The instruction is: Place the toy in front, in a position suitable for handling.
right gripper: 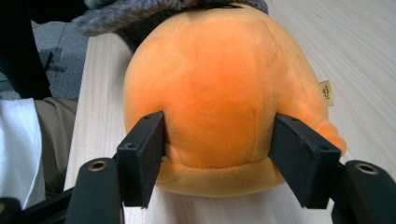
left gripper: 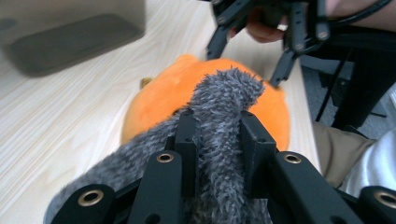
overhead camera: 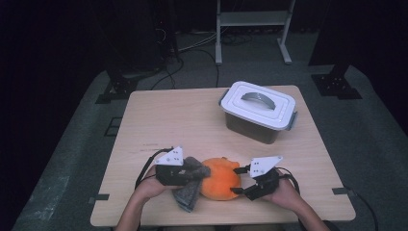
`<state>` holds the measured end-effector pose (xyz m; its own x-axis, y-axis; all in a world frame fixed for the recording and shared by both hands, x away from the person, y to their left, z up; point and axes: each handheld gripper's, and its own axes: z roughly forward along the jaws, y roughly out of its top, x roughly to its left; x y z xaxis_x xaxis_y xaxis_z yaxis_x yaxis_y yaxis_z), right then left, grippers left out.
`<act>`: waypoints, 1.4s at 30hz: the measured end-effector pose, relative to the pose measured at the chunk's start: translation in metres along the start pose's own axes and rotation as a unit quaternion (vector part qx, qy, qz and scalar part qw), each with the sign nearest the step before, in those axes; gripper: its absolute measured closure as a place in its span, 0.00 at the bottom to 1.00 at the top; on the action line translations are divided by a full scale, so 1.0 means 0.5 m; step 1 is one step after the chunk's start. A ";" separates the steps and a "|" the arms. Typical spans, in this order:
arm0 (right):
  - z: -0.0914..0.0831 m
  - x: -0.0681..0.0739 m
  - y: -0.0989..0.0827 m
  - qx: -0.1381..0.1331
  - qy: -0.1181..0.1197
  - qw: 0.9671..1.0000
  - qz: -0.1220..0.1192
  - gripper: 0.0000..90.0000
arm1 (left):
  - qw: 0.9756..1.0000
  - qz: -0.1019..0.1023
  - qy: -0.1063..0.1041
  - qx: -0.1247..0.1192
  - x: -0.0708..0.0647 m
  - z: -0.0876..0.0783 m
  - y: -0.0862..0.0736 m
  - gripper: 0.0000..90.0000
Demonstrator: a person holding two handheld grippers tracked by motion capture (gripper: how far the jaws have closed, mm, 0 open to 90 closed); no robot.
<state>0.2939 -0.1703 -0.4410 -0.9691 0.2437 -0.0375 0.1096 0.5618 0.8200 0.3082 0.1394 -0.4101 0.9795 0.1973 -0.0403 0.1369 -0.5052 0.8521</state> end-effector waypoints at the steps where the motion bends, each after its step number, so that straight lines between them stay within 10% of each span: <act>1: 0.000 0.000 0.000 0.000 0.000 1.000 0.000 0.38 | 1.000 0.000 0.000 0.000 0.000 0.000 0.000 0.80; 10: -0.012 -0.013 0.022 -0.054 0.005 0.997 0.051 0.36 | 0.997 -0.006 -0.070 0.025 -0.008 0.010 -0.005 0.78; 22: 0.019 0.020 0.026 -0.019 0.009 1.000 -0.017 0.42 | 0.999 -0.006 -0.033 -0.007 -0.013 0.012 0.019 0.81; 32: 0.018 0.024 0.025 -0.011 0.004 1.000 -0.027 0.45 | 0.998 -0.065 0.002 0.015 0.024 -0.013 -0.019 0.82; 42: 0.011 0.021 0.028 -0.016 0.005 1.000 -0.021 0.38 | 0.999 -0.043 -0.023 0.015 0.009 0.006 -0.001 0.82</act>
<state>0.2864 -0.1556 -0.4330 -0.9748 0.2129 -0.0669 0.0619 0.5459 0.8356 0.3130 0.1380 -0.4122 0.9695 0.2023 -0.1384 0.2252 -0.5127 0.8285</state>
